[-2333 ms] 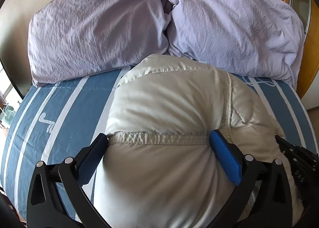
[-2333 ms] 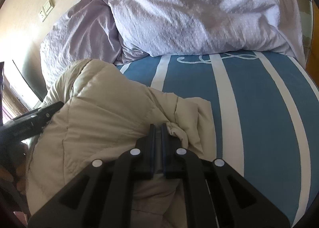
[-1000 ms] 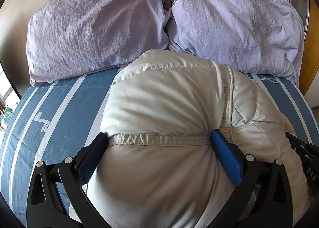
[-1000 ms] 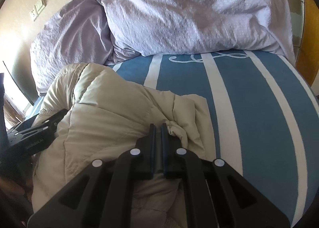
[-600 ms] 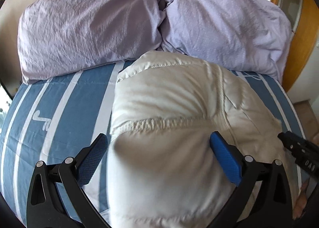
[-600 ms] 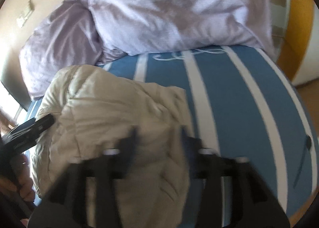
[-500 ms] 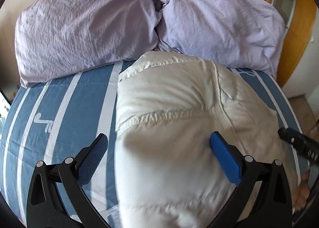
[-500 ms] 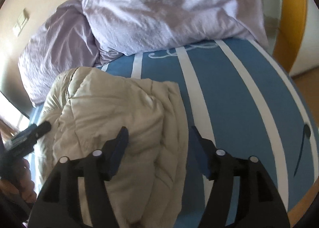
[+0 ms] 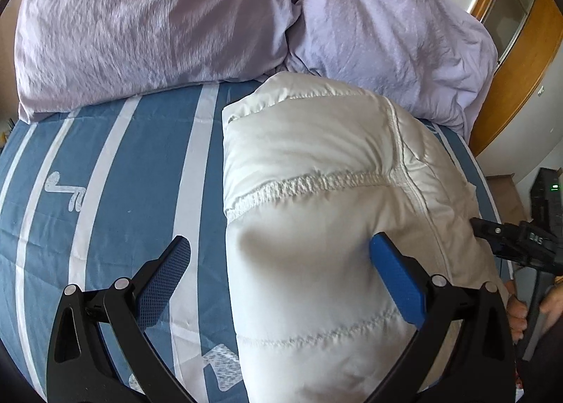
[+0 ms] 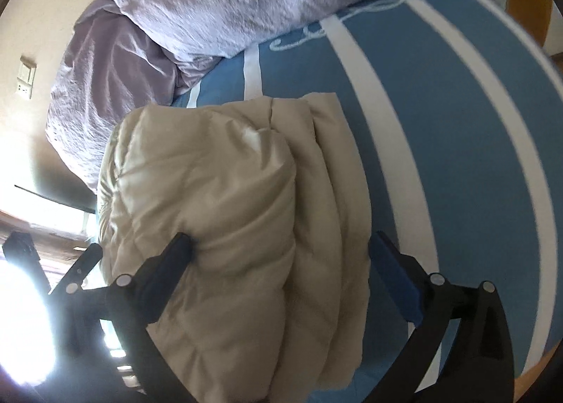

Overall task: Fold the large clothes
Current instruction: 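Lift and roll the jacket bundle over with both grippers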

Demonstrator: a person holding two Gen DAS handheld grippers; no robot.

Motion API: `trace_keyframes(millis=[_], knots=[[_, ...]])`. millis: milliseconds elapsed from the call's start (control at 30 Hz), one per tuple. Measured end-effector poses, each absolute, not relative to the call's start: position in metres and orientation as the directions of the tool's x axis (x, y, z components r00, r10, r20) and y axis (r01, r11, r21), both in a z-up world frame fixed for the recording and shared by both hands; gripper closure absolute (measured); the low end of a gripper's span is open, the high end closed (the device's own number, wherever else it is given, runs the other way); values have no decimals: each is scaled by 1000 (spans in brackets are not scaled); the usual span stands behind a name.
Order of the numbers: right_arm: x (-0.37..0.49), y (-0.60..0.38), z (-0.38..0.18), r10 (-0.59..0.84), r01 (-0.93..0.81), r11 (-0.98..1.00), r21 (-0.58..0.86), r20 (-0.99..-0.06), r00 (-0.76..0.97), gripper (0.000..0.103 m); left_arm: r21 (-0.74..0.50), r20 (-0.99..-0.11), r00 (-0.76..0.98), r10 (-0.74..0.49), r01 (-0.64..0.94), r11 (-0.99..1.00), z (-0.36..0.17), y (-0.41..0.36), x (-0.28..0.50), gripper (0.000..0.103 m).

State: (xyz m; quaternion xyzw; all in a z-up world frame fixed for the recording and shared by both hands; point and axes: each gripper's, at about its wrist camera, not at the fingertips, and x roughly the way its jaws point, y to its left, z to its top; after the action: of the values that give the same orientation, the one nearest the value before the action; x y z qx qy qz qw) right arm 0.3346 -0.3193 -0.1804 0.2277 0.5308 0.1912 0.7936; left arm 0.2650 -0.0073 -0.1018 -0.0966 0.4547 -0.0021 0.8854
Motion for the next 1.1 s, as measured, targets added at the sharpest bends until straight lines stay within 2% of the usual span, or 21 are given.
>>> trace_keyframes(millis=[200,400,633,833,900,967,1033,1100], knots=[[356,-314,-199,626,-80,772,631,-731,271,2,-188,-820,559,-126,-55,981,-105,-2,282,1],[360,-317,-214,709,-73,694,716,-663,243,2,-274,-820,530,-215,-34,961,-117,4,293,1],[360,-317,-218,738,-62,659,750,-628,249,2,-408,-798,503,-331,-48,912,-132,12,303,1],[359,-318,-219,740,-66,658,750,-627,244,2,-451,-786,500,-363,-61,891,-135,16,305,1],[359,-317,-218,739,-70,659,749,-628,244,4,-457,-782,503,-367,-64,887,-136,17,306,1],[359,-316,-216,743,-79,655,751,-622,247,11,-468,-773,514,-372,-66,881,-136,18,305,1],[357,-316,-213,753,-87,643,761,-608,251,21,-480,-762,526,-377,-69,874,-135,19,304,6],[356,-317,-210,767,-96,626,774,-588,257,30,-494,-749,541,-383,-71,867,-132,21,302,15]])
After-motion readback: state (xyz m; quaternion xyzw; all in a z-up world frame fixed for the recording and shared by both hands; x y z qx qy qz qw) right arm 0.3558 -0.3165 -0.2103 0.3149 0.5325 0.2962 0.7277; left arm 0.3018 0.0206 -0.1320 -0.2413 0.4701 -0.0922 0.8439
